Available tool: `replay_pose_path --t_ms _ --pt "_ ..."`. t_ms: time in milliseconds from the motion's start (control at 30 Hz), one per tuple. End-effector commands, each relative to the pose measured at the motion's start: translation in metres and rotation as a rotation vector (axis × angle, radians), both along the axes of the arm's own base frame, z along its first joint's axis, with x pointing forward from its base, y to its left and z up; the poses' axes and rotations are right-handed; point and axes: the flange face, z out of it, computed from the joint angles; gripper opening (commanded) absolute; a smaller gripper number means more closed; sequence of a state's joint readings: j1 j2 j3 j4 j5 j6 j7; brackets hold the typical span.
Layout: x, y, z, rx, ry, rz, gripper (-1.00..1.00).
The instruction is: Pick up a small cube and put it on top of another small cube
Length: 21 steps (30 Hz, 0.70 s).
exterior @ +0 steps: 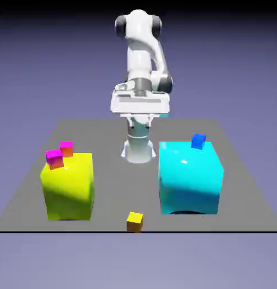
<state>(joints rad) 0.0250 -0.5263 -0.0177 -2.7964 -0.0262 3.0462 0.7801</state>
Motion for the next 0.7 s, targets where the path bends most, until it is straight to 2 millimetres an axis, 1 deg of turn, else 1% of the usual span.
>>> replay_pose_path --t_ms 0,167,367,533,667 --pt "0.006 0.0 -0.008 0.012 0.018 -0.011 0.0" --pt "0.036 0.001 -0.053 0.062 0.106 -0.07 0.0" --pt "0.063 0.002 -0.117 0.093 0.209 -0.145 0.0" --pt "0.076 0.002 -0.175 0.095 0.291 -0.207 0.0" --pt "0.081 0.0 -0.224 0.082 0.353 -0.255 0.0"
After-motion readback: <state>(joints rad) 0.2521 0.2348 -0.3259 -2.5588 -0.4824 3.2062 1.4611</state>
